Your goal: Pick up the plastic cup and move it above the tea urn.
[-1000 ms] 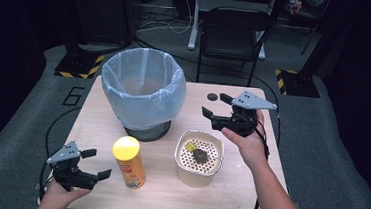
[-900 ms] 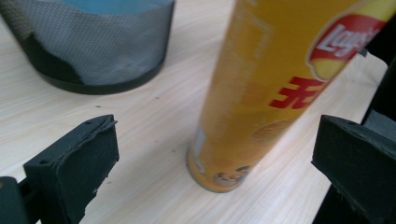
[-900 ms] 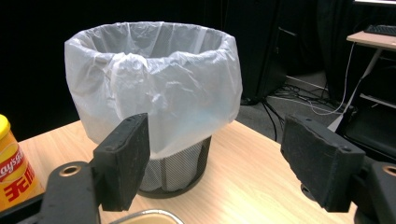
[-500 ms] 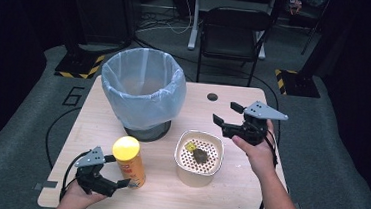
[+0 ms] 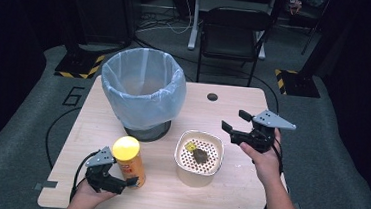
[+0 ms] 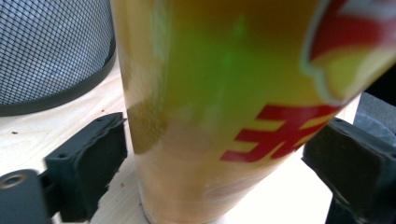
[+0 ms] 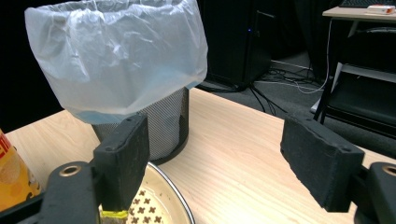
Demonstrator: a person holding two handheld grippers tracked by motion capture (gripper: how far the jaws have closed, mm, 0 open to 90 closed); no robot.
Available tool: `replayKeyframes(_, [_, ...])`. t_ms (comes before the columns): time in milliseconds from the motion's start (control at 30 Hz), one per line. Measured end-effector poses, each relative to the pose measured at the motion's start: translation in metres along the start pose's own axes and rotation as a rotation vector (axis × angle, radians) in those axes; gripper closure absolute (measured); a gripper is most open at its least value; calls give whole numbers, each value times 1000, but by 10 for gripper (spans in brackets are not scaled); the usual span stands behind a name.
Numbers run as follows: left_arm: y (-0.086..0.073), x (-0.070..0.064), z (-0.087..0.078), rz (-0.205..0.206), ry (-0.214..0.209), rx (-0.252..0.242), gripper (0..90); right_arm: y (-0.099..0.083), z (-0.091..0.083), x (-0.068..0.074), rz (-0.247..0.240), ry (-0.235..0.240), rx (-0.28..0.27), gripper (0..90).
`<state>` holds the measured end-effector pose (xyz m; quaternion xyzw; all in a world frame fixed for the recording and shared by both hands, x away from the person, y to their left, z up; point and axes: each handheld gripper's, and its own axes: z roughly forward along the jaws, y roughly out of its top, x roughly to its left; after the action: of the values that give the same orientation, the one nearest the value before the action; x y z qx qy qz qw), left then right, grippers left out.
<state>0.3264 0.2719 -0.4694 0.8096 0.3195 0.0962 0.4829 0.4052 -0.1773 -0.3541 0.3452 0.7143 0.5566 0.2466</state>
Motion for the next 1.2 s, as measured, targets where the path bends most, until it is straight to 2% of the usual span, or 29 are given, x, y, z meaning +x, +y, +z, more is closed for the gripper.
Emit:
replayKeyframes(33, [-1, 0, 1, -5, 7, -6, 88, -3, 0, -1, 0, -2, 2, 237])
replayKeyframes(67, [-2, 2, 0, 15, 1, 6, 99, -4, 0, -1, 3, -5, 4, 237])
replayKeyframes(100, [-3, 2, 1, 2, 0, 2, 125, -7, -1, -1, 8, -7, 7, 237])
replayKeyframes(133, [-3, 4, 0, 27, 7, 8, 149, -9, -1, -1, 6, -10, 8, 237])
replayKeyframes(167, [-4, 3, 0, 4, 8, 3, 169, -11, -1, -1, 6, -14, 10, 237])
replayKeyframes(233, [-5, 5, 0, 23, 14, 6, 208, -15, -2, -1, -3, -24, 13, 237])
replayKeyframes(300, [-5, 4, 0, 26, 24, 0, 214, -19, -2, -1, 4, -30, 12, 238])
replayKeyframes(333, [-6, 2, 1, 12, 24, -2, 215, -20, -3, -1, 15, -30, 16, 239])
replayKeyframes(367, [-5, 2, -1, 36, 32, 3, 219, -22, -3, -1, 10, -36, 14, 239])
replayKeyframes(400, [-5, 0, -1, 28, 37, -5, 224, -23, -3, -1, 16, -40, 15, 240])
replayKeyframes(433, [-4, 2, -2, 54, 39, 5, 230, -25, -3, -1, 12, -42, 12, 240])
replayKeyframes(500, [-5, 0, -1, 40, 40, 1, 231, -28, -3, -1, 19, -44, 12, 241])
replayKeyframes(533, [-4, 0, -2, 65, 50, 3, 233, -28, -3, -1, 13, -45, 8, 241])
replayKeyframes(633, [-5, -3, -2, 70, 56, -2, 237, -33, -1, 1, 8, -53, 19, 241])
replayKeyframes(667, [-5, -3, -2, 88, 63, 0, 238, -35, -1, 2, 4, -55, 23, 241])
replayKeyframes(833, [-5, -4, -2, 85, 65, -9, 240, -43, 1, 3, 4, -58, 25, 241])
replayKeyframes(900, [-4, -3, -3, 90, 62, -4, 240, -45, 1, 4, 18, -60, 27, 241])
replayKeyframes(1033, [1, -4, -9, 79, 53, -22, 241, -50, 0, 4, 21, -60, 18, 241])
replayKeyframes(1067, [3, -5, -12, 77, 52, -24, 241, -51, -1, 4, 32, -60, 21, 241])
replayKeyframes(1200, [19, -8, -25, 76, 57, -35, 241, -56, -1, 4, 16, -63, 27, 241])
